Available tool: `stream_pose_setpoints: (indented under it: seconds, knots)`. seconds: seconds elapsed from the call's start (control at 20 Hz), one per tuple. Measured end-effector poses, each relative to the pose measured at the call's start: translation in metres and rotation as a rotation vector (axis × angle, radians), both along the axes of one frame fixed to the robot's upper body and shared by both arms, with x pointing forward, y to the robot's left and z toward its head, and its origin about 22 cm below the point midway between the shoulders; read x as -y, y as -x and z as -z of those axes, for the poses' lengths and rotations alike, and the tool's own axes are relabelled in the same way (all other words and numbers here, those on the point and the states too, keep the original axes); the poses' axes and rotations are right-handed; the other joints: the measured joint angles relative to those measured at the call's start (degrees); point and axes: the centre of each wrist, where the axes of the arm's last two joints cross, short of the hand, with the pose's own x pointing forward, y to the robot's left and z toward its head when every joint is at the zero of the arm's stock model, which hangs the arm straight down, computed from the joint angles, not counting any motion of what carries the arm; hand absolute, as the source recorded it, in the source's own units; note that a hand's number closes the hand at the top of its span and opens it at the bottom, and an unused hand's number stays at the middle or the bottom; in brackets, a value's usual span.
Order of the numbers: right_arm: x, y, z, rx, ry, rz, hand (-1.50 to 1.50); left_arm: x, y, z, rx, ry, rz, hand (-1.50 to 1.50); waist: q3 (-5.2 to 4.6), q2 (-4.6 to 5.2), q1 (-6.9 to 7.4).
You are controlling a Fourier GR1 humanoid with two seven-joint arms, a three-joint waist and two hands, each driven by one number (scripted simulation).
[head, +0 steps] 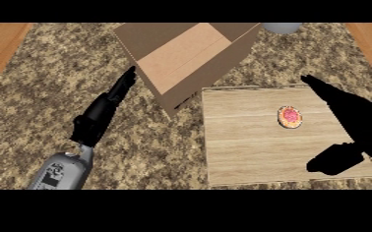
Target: Pick the cupcake from the tray and place it in the cardboard box
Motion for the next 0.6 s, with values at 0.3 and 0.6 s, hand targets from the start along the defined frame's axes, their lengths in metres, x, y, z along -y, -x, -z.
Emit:
stream_pose_setpoints:
  seconds: [0.3,0.6]
  knots:
    - [-0.003,-0.010,0.011,0.016,0.013,-0.015,-1.50,0.002,0.001,0.001,0.001,0.004,0.006,0.00,-0.01,-0.02,0.01]
    - [-0.006,-0.016,0.026,-0.022,0.029,-0.021,-1.50,0.001,-0.008,-0.007,-0.006,0.006,0.004,0.00,-0.02,-0.03,-0.04]
